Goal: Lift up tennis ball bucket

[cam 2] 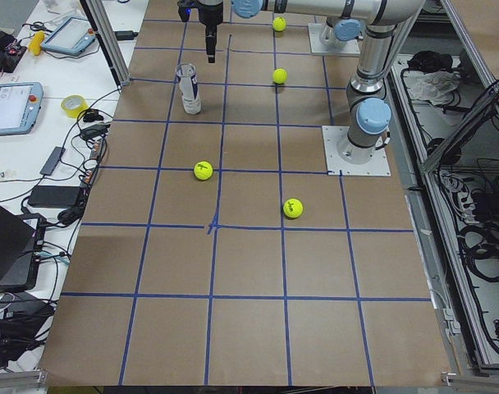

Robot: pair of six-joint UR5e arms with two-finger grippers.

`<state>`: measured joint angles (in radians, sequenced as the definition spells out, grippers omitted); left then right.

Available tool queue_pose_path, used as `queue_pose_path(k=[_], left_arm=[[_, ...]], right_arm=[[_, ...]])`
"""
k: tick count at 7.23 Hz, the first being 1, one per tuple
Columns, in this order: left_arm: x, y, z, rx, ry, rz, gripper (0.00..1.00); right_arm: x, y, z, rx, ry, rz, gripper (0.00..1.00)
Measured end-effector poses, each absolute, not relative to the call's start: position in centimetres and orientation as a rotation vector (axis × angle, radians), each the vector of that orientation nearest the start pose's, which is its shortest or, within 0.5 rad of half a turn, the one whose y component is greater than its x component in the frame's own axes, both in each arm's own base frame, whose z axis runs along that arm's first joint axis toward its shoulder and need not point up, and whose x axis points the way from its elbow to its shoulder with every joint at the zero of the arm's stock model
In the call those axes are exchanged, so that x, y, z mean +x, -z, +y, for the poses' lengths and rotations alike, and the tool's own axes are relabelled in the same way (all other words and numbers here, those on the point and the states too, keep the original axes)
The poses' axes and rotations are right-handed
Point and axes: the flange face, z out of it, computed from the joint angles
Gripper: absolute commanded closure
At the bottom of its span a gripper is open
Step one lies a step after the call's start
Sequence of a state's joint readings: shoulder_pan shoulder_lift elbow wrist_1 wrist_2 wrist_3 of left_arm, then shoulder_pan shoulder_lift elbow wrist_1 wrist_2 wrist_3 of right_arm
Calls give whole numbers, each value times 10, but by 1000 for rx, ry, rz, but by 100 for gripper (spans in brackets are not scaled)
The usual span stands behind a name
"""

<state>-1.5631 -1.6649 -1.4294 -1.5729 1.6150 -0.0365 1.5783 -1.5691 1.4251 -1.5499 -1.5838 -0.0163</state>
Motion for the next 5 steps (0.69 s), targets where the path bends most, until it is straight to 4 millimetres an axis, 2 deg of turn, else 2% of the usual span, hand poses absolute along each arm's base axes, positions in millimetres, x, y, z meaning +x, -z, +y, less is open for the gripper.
queue_pose_path(k=[2,5], left_arm=[[-120,-514,-512,-83,55,3101,0],[-118,-520,-486,-84,48,3099,0]], right_arm=[[135,-574,-500,-21,255,3146,0],[135,-578,-506,-25,270,3147,0]])
